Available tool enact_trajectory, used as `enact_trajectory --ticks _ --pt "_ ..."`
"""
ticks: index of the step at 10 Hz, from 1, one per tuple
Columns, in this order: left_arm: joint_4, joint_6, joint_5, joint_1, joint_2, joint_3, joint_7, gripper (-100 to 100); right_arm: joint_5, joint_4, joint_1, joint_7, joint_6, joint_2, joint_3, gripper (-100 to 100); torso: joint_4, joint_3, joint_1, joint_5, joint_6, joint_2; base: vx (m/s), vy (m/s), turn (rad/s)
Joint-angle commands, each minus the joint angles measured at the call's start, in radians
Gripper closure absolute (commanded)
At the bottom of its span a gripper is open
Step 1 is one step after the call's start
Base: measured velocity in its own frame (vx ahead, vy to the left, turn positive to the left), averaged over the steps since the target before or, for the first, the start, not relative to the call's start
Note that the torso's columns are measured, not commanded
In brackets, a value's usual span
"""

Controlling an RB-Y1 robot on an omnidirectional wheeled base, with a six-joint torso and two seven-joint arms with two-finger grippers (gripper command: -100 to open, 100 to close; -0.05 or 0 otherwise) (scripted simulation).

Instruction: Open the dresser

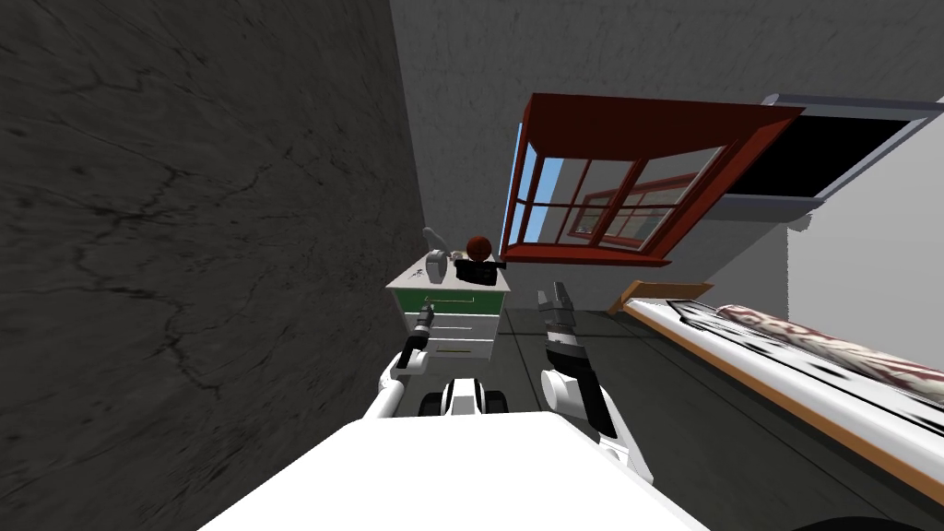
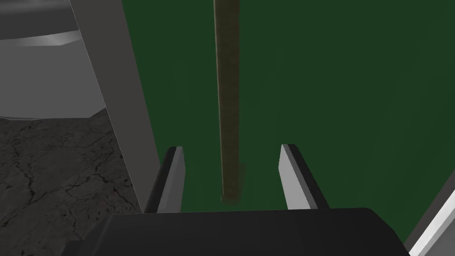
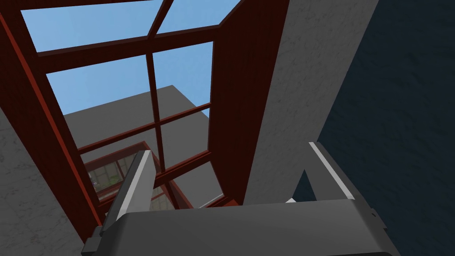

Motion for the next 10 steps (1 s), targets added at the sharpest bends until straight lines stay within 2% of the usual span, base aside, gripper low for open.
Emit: enact_trajectory --ticks 1,3,5,6,8,9,10 --pt "-0.001 -0.004 0.000 0.001 0.027 -0.001 -0.001 -100 0.000 0.000 0.000 0.000 0.000 0.000 0.000 0 0.000 -0.001 0.000 0.000 0.001 -0.003 -0.012 -0.005 0.002" --pt "-0.007 0.001 0.001 -0.004 0.064 -0.001 -0.001 -100 0.000 0.000 0.000 0.000 0.000 0.000 0.000 0 -0.002 -0.004 -0.001 0.000 0.000 -0.007 -0.011 -0.012 0.001" --pt "-0.013 0.033 0.002 -0.021 0.067 -0.001 -0.002 -100 0.000 0.000 0.000 0.000 0.000 0.000 0.000 0 -0.001 -0.002 -0.003 -0.001 0.000 -0.004 -0.035 -0.060 0.007" --pt "-0.010 0.050 0.002 -0.028 0.060 -0.001 -0.001 -100 0.000 0.000 0.000 0.000 0.000 0.000 0.000 0 0.000 -0.001 -0.003 -0.001 0.000 -0.002 -0.053 -0.072 0.006" --pt "-0.005 0.060 0.002 -0.031 0.007 -0.001 -0.001 -100 0.000 0.000 0.000 0.000 0.000 0.000 0.000 0 -0.001 -0.002 0.000 0.000 0.000 -0.004 -0.036 -0.040 0.001" --pt "-0.005 0.061 0.002 -0.031 -0.005 -0.001 -0.001 -100 0.000 0.000 0.000 0.000 0.000 0.000 0.000 0 -0.001 -0.003 0.001 0.000 0.000 -0.005 -0.012 -0.011 0.001" --pt "-0.012 0.064 0.002 -0.029 0.005 -0.001 -0.001 -100 0.000 0.000 0.000 0.000 0.000 0.000 0.000 0 -0.001 -0.004 0.001 0.000 0.000 -0.006 0.000 0.000 0.000"
